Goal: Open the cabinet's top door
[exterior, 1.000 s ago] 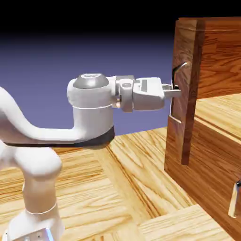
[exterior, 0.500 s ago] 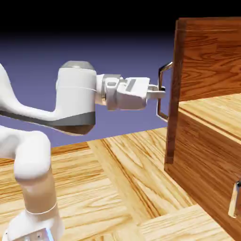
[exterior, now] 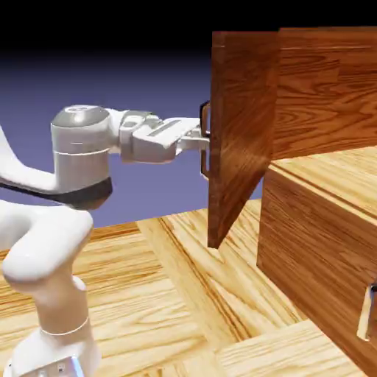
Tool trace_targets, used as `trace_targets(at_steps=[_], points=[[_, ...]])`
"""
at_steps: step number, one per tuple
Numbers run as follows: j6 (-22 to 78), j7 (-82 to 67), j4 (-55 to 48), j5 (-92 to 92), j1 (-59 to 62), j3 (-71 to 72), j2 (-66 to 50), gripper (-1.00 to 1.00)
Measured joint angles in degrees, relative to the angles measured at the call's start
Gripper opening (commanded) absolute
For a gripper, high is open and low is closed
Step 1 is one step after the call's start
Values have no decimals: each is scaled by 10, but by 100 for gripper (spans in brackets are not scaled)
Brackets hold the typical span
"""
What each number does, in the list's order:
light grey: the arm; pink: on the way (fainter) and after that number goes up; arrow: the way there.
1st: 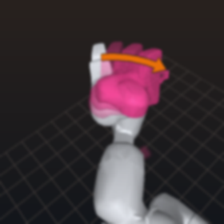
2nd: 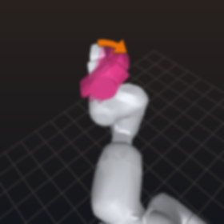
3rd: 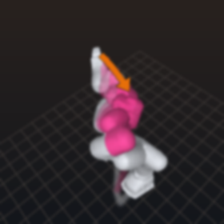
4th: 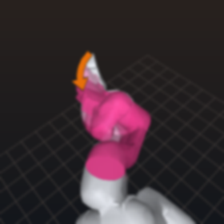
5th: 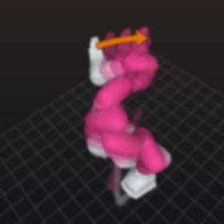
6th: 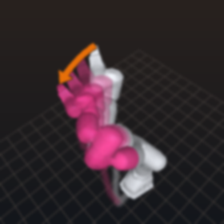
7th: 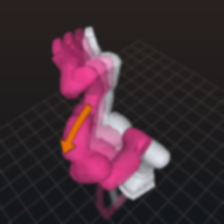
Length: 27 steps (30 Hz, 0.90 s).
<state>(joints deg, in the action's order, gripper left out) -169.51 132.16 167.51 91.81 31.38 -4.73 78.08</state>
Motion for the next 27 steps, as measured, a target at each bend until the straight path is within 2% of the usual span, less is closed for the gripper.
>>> trace_targets(at_steps=[5,13,21,27], points=[[83,-100,40,-125,-44,32,75,-100],[280,-184,69,-307,-148,165,195,-100],[451,-200,38,-447,-216,331,229,-100],[562,-212,-23,-556,-208,455,229,-100]])
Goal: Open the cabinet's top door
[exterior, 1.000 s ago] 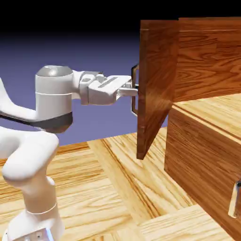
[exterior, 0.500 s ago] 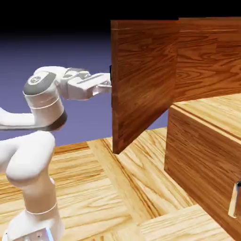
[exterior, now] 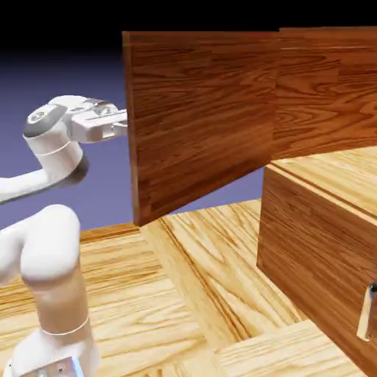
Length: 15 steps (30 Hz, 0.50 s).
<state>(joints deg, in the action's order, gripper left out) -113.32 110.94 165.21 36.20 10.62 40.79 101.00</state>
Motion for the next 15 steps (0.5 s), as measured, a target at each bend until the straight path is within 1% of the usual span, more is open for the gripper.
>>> trace_targets(at_steps=[7,15], points=[[147,-29,-135,-119,90,122,0,-100],[292,-57,-302,-175,213,178,-3,-100]])
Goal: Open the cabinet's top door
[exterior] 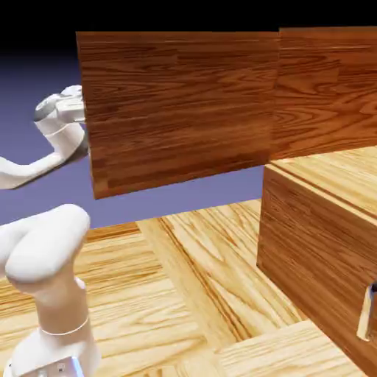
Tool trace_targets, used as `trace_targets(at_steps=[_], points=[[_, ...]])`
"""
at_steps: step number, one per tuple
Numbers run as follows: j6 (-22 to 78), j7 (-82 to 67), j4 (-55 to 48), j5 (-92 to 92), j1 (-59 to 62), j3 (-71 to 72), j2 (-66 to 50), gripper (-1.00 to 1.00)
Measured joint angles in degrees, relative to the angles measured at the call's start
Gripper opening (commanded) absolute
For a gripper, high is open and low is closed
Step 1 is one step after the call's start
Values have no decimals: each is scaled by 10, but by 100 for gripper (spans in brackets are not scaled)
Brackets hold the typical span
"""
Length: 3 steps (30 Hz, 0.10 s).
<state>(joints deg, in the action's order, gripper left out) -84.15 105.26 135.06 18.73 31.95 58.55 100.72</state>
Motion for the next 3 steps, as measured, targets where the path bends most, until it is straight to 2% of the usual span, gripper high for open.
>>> trace_targets(at_steps=[2,3], points=[[32,-11,-41,-10,34,6,3,-100],[42,-12,-54,-11,42,7,2,100]])
